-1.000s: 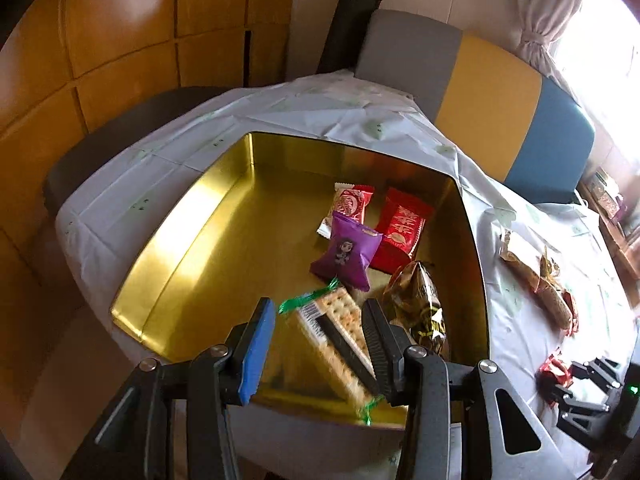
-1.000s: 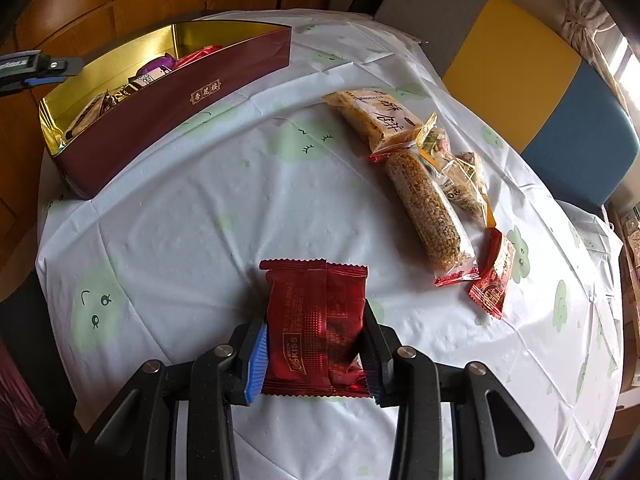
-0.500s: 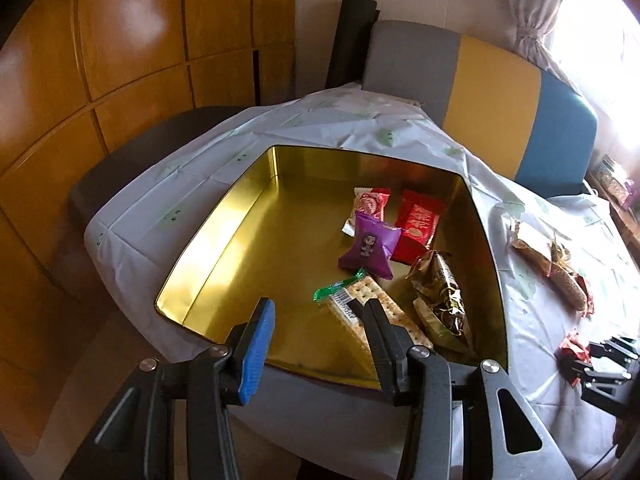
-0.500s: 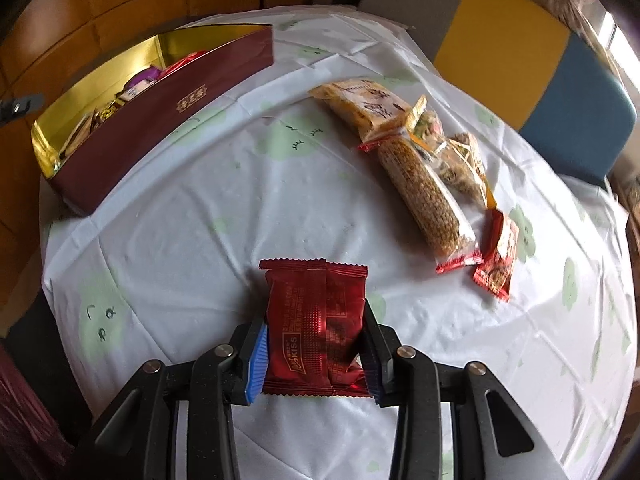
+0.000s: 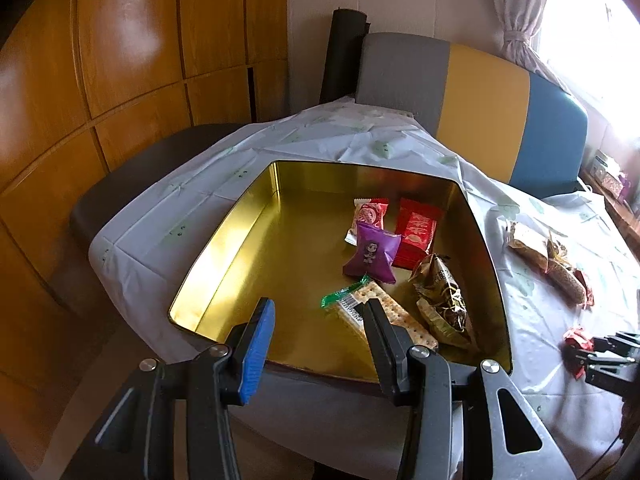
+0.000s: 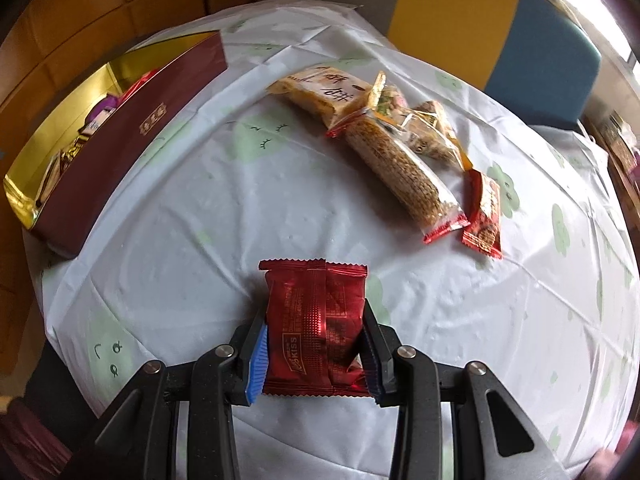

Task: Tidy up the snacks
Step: 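Carry the red square packet into the gold tin and open the right gripper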

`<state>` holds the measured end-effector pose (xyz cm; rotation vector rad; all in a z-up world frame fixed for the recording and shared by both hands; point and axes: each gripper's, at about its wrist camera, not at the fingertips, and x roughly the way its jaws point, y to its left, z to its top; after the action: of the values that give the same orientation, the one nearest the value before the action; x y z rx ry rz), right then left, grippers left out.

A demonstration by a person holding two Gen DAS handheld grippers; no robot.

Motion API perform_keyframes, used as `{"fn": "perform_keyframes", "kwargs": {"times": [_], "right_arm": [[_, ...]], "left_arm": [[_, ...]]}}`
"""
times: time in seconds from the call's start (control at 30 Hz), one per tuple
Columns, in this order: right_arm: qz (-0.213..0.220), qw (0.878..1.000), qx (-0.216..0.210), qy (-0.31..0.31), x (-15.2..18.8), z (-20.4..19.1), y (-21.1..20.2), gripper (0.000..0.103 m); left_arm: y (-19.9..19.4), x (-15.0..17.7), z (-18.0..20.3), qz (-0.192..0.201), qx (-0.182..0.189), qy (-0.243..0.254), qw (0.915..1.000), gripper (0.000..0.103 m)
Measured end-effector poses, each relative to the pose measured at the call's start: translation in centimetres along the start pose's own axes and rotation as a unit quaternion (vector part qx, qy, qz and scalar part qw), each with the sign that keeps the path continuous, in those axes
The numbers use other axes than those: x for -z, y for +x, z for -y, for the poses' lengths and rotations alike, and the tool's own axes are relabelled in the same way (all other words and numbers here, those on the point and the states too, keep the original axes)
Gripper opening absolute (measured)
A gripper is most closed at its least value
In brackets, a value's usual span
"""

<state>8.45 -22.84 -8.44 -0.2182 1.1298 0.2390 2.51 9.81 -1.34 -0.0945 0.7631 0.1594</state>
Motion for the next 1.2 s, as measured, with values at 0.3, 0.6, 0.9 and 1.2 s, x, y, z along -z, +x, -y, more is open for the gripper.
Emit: {"fn": "perform_keyframes", "kwargs": {"times": [0.3, 0.6, 0.9, 1.2], "right_arm": [[0.003, 0.996, -0.037, 0.079, -0.6, 0.7, -0.9, 0.039], [0.063, 0.986, -0.109, 0.107, -3.9, -1.8, -5.2, 0.039], [0.089, 0.975, -0.205, 0.018, -8.4, -11.6, -7.4, 0.039], [0.024, 0.965, -0.257, -0.034, -11.4, -21.6, -2.1, 0.039]], "left_arm": [[-0.2, 0.1, -1.0, 0.000, -0.002, -0.013, 0.9999, 0.047], [-0.2, -0.1, -2.7, 0.010, -0.020, -0.029, 0.9993, 0.047], [-0.4, -0.1, -4.5, 0.015, -0.040, -0.049, 0.9979, 0.047], [-0.7, 0.2, -6.3, 0.013, -0.058, -0.058, 0.9965, 0.047]]}}
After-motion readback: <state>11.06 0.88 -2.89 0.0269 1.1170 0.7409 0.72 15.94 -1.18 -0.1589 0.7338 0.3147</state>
